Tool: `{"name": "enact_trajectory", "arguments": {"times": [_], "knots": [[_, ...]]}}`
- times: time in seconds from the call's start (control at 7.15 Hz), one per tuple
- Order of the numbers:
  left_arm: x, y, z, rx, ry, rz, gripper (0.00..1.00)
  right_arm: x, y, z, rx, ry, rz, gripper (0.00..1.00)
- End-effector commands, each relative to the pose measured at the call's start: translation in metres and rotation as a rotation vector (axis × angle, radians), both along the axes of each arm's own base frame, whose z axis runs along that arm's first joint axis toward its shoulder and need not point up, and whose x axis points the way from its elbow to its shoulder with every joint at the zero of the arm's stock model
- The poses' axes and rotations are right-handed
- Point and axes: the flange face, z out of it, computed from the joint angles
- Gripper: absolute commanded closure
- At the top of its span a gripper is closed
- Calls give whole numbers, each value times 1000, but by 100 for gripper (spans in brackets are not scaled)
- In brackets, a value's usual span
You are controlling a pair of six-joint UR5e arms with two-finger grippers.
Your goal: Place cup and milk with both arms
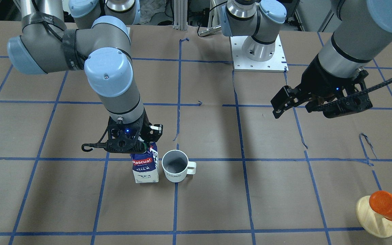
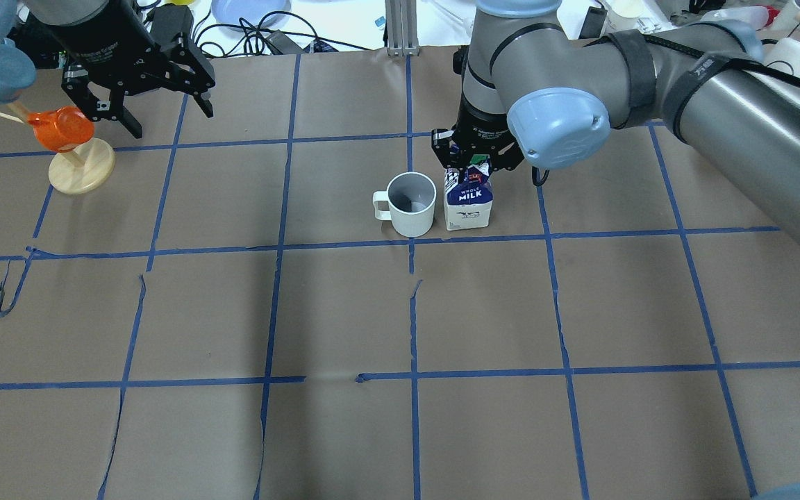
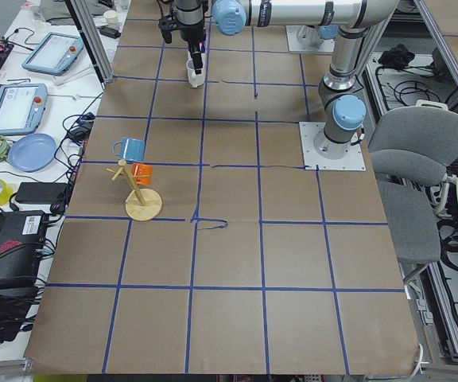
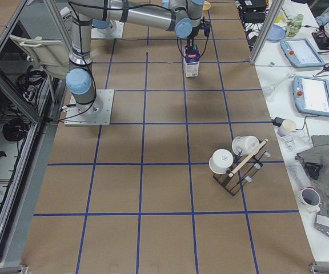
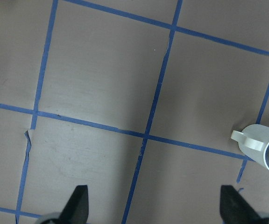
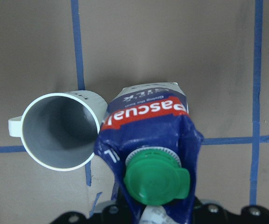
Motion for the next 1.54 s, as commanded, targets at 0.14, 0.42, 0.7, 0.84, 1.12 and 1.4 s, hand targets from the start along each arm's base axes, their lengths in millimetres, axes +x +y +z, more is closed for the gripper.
{"name": "enact_trajectory", "arguments": {"times": [0.14, 0.42, 0.7, 0.84, 1.12, 1.4], "knots": [[-3, 18, 2, -6, 1, -2, 0, -2, -1, 1, -7, 17, 3, 0], [-3, 18, 1, -1, -38, -13, 0, -8, -7, 25, -50, 21, -2, 0], [-1, 21, 7, -18, -89, -18, 0, -42, -4, 91, -79, 40, -16, 0], [-2, 22, 7, -16, -92, -21, 0, -72, 6, 121, -82, 41, -41, 0], [-5, 27, 13, -29, -86, -23, 0, -109, 46, 162, -36, 45, -78, 0], [-5, 27, 13, -29, -86, -22, 0, -110, 61, 152, 7, 51, -74, 0]]}}
